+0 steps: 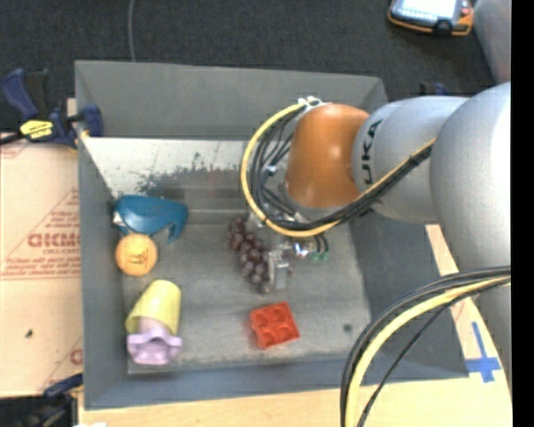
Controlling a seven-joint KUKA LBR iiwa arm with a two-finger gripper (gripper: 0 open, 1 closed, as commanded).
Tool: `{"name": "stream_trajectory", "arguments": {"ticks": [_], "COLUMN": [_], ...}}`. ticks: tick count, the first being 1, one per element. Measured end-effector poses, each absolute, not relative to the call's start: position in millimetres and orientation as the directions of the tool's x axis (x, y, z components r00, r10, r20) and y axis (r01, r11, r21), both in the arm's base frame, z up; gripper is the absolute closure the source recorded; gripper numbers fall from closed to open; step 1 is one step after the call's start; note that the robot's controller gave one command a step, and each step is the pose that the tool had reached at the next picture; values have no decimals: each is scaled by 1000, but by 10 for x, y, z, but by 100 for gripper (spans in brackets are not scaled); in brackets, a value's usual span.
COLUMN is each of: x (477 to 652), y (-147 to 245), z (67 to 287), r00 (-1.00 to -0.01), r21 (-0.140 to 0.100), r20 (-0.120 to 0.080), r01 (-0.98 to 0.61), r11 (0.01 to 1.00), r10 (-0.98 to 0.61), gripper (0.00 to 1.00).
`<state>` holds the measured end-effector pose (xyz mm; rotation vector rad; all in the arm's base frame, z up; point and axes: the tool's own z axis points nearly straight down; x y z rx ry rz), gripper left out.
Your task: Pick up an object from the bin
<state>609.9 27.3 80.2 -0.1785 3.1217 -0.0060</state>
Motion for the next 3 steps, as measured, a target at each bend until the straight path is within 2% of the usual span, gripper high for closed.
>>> {"name": "stream_trajectory", "arguments": {"ticks": [1, 2, 3], "x": [6101, 6100, 6072], "y": [616, 614, 607], "z": [719, 723, 1071], "r00": [-1000, -1000, -1000], "r21": [0, 0, -1], "r20": [-13, -13, -4], "r01": [15, 15, 14], "r11": [1000, 1000, 1000], "r10": [15, 15, 14], "gripper": [100, 100, 100]}}
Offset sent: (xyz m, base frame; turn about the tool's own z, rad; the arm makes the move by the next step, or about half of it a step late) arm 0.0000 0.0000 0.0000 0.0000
